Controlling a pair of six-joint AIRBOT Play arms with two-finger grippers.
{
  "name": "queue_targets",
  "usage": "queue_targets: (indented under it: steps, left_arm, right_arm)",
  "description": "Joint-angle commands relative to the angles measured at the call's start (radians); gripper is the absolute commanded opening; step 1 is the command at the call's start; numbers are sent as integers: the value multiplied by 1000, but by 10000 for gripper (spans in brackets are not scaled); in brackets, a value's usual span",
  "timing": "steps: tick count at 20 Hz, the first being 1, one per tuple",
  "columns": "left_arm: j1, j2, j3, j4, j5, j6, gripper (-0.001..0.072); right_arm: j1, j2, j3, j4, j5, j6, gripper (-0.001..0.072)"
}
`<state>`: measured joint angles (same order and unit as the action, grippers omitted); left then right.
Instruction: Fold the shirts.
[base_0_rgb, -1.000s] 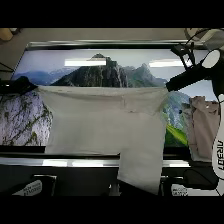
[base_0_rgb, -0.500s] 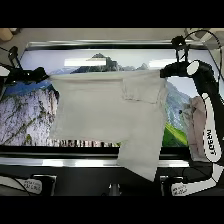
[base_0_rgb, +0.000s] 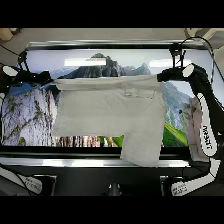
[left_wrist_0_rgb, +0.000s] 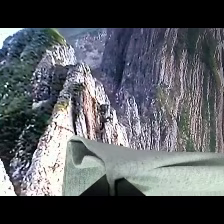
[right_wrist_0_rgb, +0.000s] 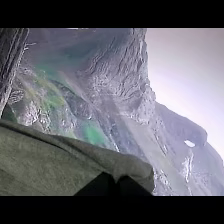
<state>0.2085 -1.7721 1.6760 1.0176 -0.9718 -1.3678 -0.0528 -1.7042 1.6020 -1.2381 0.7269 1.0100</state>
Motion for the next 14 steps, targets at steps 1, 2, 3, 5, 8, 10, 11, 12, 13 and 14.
queue_targets:
  steps: [1, 2, 3, 5, 8, 10, 11, 12, 13, 14]
  left_arm:
    - [8, 8, 5, -3, -121, 19, 30]
    - [8, 1, 5, 6, -202, 27, 29]
    - [2, -9, 5, 37, -276, 26, 29]
    - [-12, -27, 4, 108, -370, 26, 29]
    - [-17, -40, 4, 190, -432, -9, 29]
    - [-16, -43, 5, 206, -443, -13, 29]
    - [-16, -45, 5, 206, -444, -13, 29]
    - [-16, -48, 5, 208, -445, -20, 28]
    - [-17, -53, 5, 207, -445, -20, 29]
    - [-18, -60, 5, 205, -445, -20, 29]
  right_arm:
    - [0, 32, 0, -22, 207, 0, 20]
    - [3, 30, -2, -21, 324, 5, 20]
    - [14, 21, -13, -35, 402, 11, 20]
    - [37, 10, -57, -101, 457, 49, 19]
    - [39, -18, -77, -119, 496, 108, 19]
    - [38, -22, -77, -131, 500, 129, 19]
    - [38, -22, -77, -140, 501, 129, 19]
    - [37, -21, -77, -157, 502, 130, 19]
    - [37, -19, -77, -178, 505, 132, 19]
    - [37, -19, -77, -180, 509, 132, 19]
